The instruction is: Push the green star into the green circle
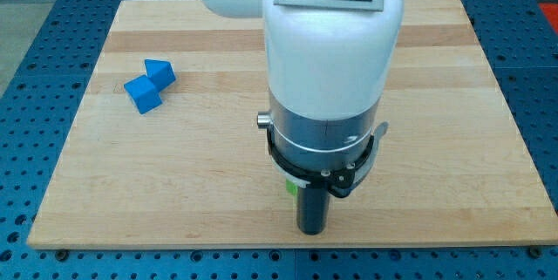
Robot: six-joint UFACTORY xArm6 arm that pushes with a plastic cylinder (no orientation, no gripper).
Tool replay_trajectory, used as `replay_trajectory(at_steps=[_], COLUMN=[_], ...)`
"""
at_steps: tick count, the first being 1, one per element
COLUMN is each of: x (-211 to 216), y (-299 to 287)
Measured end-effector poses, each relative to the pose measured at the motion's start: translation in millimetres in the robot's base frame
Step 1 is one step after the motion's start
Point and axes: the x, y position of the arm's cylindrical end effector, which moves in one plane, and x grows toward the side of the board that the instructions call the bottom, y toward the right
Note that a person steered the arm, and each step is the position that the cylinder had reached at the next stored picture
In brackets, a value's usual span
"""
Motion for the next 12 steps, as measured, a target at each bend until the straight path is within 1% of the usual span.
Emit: replay_trajectory(at_steps=[6,8,12], x=[-41,-56,-105], y=[-4,-29,-23])
